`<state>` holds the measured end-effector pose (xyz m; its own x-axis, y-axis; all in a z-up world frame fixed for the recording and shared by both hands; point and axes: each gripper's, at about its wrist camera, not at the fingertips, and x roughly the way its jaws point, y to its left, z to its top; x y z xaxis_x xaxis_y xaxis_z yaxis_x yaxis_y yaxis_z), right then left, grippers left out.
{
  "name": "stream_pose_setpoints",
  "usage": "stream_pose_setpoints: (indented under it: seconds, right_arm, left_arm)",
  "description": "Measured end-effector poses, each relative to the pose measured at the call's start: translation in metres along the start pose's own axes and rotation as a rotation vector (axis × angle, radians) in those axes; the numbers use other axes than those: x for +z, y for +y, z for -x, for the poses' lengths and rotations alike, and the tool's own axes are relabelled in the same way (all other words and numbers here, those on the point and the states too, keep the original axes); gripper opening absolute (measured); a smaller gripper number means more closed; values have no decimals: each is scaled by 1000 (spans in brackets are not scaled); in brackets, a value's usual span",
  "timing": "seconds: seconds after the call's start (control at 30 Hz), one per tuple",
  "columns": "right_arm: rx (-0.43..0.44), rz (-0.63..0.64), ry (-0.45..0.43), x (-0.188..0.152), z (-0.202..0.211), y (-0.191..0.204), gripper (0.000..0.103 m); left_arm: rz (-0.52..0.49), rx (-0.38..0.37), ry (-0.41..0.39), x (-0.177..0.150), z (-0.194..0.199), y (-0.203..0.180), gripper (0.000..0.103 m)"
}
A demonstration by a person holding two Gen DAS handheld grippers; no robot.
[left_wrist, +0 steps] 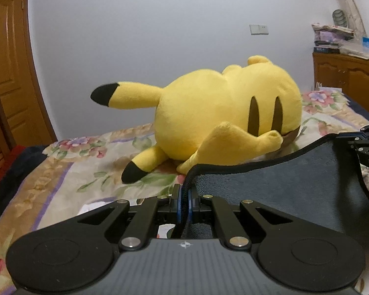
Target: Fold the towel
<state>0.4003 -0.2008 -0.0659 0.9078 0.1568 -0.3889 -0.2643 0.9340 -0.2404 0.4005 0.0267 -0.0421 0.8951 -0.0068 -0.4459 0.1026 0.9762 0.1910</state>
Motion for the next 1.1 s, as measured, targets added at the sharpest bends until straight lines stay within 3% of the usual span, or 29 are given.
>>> stream_pose_setpoints:
  seconds: [0.5, 0.73, 0.8, 0.9, 1.03, 1.1]
  right_arm:
    - [23, -33, 174, -20, -39, 10, 3]
    - [29, -48, 190, -25, -42, 12, 4]
    - [24, -38, 196, -26, -43, 15, 4]
    - [16, -52, 196, -26, -42, 15, 16]
    - [21, -69, 177, -27, -35, 15, 50]
    - [18, -76, 170, -28, -30, 15, 52]
  left_arm:
    - [-2, 15, 116, -30, -46, -5, 10]
    - [-29, 27, 122, -30, -54, -6, 11]
    - [-30, 30, 127, -32, -54, -6, 21]
    - [-22, 24, 125, -34, -53, -7, 32]
    - [-16, 4, 127, -37, -48, -10, 40]
    - [-23, -8, 131, -40, -44, -12, 44]
